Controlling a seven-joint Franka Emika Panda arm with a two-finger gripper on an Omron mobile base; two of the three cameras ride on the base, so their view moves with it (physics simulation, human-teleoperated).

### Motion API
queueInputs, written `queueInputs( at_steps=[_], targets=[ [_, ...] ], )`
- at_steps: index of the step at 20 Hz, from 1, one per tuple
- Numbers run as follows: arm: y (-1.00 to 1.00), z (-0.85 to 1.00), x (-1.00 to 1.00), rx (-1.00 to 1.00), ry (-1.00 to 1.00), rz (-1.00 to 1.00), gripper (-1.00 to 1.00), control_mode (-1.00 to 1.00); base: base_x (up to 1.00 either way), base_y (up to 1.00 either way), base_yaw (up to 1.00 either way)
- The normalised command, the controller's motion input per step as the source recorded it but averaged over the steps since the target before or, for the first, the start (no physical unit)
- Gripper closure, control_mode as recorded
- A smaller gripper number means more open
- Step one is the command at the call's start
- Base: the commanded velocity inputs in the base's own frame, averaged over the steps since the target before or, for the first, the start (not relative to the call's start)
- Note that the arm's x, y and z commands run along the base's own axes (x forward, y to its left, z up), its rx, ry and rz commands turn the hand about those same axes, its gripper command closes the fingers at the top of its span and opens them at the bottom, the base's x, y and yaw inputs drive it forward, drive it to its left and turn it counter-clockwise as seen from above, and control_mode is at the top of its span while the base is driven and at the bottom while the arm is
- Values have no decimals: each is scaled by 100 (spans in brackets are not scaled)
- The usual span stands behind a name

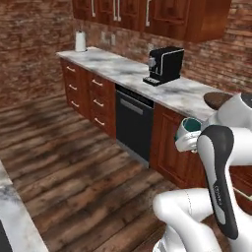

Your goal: Clear the mugs and bowl far away from the sink.

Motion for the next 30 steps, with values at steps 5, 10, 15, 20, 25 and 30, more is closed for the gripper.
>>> queueInputs(
  at_steps=[5, 10, 15, 20, 25, 30],
  targets=[
    [0, 0, 0, 0, 0, 0, 100, 100, 0, 0, -99],
    [0, 0, 0, 0, 0, 0, 100, 100, 41, 0, -82],
    [0, 0, 0, 0, 0, 0, 100, 100, 100, 17, -38],
    [0, 0, 0, 0, 0, 0, 100, 100, 100, 48, -18],
    [0, 0, 0, 0, 0, 0, 100, 100, 100, 65, -21],
    [0, 0, 0, 0, 0, 0, 100, 100, 100, 13, -10]
  ],
)
